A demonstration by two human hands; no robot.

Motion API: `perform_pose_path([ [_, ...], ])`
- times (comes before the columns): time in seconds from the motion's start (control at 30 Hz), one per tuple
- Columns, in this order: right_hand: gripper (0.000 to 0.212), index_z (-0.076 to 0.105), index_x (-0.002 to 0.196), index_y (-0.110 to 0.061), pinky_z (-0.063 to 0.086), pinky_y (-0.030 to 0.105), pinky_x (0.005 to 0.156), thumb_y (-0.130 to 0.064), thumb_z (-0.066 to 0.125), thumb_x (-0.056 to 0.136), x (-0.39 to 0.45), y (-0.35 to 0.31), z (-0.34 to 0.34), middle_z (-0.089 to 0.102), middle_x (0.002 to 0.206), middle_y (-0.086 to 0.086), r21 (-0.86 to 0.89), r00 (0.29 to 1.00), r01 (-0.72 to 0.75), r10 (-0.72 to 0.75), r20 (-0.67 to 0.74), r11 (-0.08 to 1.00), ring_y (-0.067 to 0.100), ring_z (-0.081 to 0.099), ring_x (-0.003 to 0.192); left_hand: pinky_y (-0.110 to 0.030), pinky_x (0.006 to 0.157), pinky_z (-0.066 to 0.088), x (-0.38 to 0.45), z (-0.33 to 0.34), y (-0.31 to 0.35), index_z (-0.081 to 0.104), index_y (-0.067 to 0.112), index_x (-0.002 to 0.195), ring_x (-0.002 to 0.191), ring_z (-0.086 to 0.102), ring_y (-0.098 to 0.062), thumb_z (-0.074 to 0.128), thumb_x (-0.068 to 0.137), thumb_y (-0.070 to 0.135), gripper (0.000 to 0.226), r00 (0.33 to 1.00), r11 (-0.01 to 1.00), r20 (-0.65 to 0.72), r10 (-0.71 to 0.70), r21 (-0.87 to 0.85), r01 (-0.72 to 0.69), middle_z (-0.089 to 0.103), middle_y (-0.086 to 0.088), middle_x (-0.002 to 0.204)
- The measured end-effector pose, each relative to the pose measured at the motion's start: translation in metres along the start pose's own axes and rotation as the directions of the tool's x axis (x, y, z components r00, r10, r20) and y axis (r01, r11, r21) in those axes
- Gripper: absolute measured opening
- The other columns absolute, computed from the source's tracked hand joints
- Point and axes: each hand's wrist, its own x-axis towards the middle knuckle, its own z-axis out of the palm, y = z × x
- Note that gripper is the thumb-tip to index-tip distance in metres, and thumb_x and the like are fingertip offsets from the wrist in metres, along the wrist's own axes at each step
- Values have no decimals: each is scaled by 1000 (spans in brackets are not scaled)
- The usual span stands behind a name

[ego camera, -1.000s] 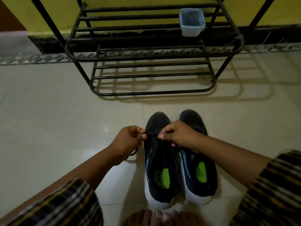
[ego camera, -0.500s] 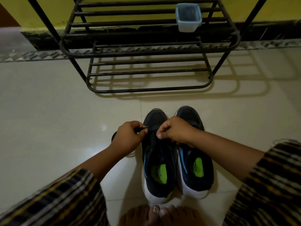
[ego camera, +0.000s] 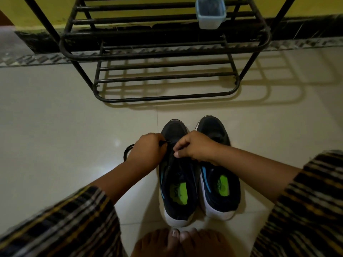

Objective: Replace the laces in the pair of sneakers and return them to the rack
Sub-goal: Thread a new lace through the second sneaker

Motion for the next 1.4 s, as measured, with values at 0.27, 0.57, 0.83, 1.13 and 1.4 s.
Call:
perform_pose_path([
  [0.27,41,62,123,-18,36,19,81,-19,70,83,-7,-1,1,44,74,-21,-69,998,39,-35,53,997,4,49,88,-25,64,45,-4,7,-2,66,18,81,74,59,-16,62,87,18,7,990,986,-87,-107,-137,94,64,2,78],
  [0.57,47,57,127,-18,38,16,66,-21,71,82,-13,6,4,51,76,-9,10,995,29,-30,95,1000,3,50,69,-16,61,46,-10,-5,-8,62,11,89,72,59,-9,39,100,17,26,939,872,-211,-272,-468,147,64,2,80],
  [0.83,32,59,95,-17,47,30,67,-19,80,72,-19,5,6,54,73,-4,23,990,15,-18,138,1000,10,53,64,-25,68,47,-13,1,-2,65,16,83,75,61,-9,67,82,41,25,987,964,-30,-156,-221,145,66,4,78],
  [1.13,24,60,88,-18,48,31,67,-4,71,73,-18,4,9,59,75,4,42,993,-29,24,116,999,15,55,65,-22,63,39,-6,-4,15,62,18,96,78,54,-11,70,80,37,26,984,986,78,-163,-19,164,59,6,87],
  [1.4,26,58,76,-19,44,23,60,6,62,75,-15,11,6,54,71,2,112,994,-105,101,38,988,13,52,65,-25,54,42,-9,-7,28,61,11,82,71,57,-20,66,78,39,29,971,979,164,-173,135,151,59,-3,73],
])
